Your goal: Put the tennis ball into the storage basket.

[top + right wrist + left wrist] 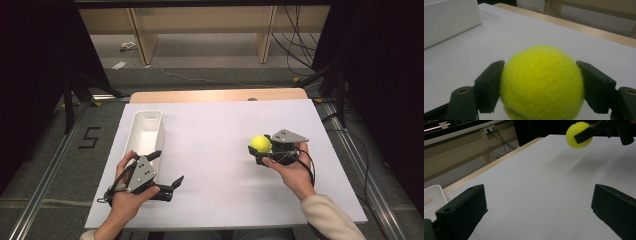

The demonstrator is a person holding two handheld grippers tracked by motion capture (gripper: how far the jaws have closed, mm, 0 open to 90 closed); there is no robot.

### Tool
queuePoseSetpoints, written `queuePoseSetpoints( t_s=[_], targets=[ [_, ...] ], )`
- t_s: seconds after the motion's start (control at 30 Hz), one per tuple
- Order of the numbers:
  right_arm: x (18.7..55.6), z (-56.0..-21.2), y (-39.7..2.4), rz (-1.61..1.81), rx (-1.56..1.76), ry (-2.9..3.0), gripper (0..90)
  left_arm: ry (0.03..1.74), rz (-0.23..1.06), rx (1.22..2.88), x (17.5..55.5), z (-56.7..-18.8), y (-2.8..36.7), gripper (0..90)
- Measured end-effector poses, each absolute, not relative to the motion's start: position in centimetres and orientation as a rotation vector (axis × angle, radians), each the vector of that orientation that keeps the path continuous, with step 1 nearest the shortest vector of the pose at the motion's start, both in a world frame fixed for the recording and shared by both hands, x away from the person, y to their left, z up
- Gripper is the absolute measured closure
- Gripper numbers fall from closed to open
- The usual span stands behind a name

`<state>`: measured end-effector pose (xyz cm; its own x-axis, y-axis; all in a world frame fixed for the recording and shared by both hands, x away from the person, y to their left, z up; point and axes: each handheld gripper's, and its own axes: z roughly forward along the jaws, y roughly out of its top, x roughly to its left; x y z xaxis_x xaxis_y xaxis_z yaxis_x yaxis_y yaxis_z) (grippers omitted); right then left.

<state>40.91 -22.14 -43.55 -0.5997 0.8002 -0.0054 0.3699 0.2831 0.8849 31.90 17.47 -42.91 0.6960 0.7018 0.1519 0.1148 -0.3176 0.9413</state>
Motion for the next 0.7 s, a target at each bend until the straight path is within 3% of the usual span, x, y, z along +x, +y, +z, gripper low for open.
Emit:
queuePoseSetpoints(
  t_s=[0.7],
  targets=[
    [41.2,-43.0,-20.1,1.296,1.01,2.114,26.6,0.64,0.676,1.825,31.9,-42.9,17.5,0.0]
  ],
)
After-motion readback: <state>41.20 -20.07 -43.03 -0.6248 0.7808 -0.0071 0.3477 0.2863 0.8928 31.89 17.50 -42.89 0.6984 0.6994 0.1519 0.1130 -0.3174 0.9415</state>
